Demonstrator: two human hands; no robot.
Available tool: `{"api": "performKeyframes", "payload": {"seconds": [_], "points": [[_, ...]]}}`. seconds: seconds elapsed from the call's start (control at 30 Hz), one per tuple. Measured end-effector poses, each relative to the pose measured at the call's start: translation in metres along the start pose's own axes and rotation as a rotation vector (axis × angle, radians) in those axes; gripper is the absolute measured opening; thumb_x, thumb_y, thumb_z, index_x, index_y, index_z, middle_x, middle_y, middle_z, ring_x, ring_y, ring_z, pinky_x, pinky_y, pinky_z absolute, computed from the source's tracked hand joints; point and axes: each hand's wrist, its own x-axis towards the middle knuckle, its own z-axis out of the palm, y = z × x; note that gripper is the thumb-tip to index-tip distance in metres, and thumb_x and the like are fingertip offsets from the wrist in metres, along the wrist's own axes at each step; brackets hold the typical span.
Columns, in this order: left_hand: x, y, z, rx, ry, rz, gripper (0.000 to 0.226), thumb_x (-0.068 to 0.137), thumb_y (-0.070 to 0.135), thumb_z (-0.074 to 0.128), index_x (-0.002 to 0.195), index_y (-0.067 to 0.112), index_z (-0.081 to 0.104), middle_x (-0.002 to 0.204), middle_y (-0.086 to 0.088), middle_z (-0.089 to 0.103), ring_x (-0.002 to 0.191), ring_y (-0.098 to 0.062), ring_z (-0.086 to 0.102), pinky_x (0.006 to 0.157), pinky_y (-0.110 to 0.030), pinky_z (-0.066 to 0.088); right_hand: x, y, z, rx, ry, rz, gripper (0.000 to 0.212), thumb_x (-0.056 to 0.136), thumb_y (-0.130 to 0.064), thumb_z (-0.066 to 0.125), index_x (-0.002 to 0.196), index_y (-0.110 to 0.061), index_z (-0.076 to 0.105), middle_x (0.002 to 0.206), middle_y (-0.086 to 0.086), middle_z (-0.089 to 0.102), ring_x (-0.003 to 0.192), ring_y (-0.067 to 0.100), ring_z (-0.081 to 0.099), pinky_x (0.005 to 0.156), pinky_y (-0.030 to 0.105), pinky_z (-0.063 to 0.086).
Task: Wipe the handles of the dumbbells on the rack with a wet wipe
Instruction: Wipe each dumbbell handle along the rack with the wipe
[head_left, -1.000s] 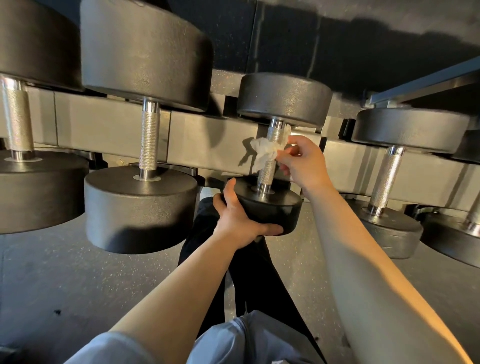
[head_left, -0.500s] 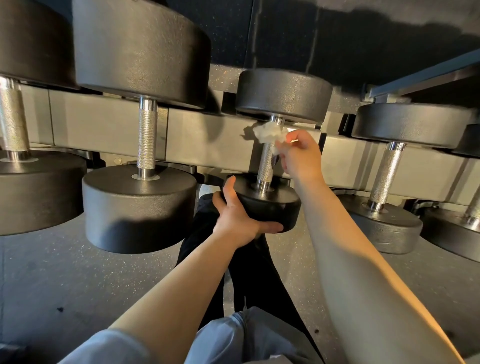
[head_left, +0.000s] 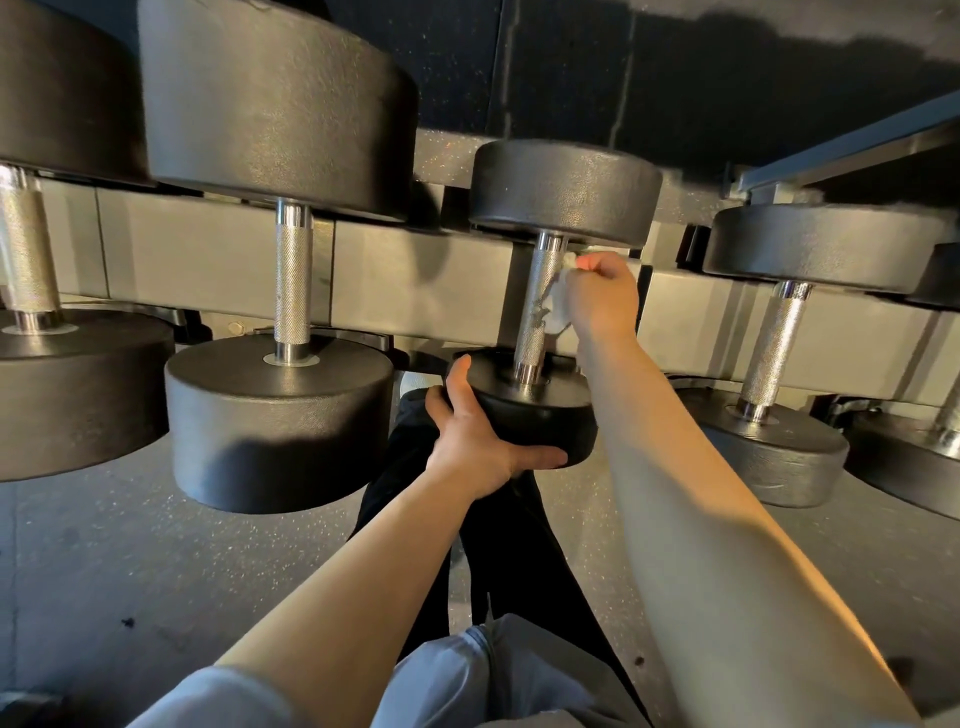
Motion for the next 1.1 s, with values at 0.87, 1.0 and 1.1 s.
{"api": "performKeyframes", "payload": {"seconds": [0.87, 1.0, 1.1], "points": [[0.001, -0.003, -0.001, 0.046, 0.004, 0.021, 0.14, 0.052, 0.036, 0.094, 0.148, 0.036, -0.008, 0.155, -0.005, -0.005, 0.142, -0.028, 0.022, 0.111, -0.044, 0.03, -0.017, 0.023, 0.014, -0.018, 0.057, -0.296, 0.019, 0.085, -0.017, 0.069, 0.081, -0.021, 0.051, 0.079, -0.011, 0.056, 0.073, 0.002, 0.053, 0.065, 0.009, 0.041], [0.001, -0.003, -0.001, 0.042, -0.005, 0.016, 0.14, 0.052, 0.035, 0.094, 0.148, 0.036, -0.009, 0.155, -0.004, -0.005, 0.142, -0.029, 0.021, 0.11, -0.043, 0.03, -0.024, 0.034, 0.004, -0.195, -0.011, -0.432, 0.019, 0.092, -0.013, 0.059, 0.11, -0.02, 0.062, 0.101, -0.019, 0.058, 0.089, -0.009, 0.055, 0.079, 0.004, 0.041], [0.001, -0.002, -0.001, 0.038, -0.007, 0.01, 0.14, 0.052, 0.034, 0.094, 0.149, 0.036, -0.009, 0.155, -0.004, -0.005, 0.143, -0.029, 0.02, 0.111, -0.044, 0.029, -0.014, 0.027, 0.006, -0.201, 0.091, -0.452, 0.019, 0.09, -0.015, 0.062, 0.108, -0.022, 0.065, 0.106, -0.009, 0.064, 0.094, 0.006, 0.06, 0.083, 0.016, 0.048]]}}
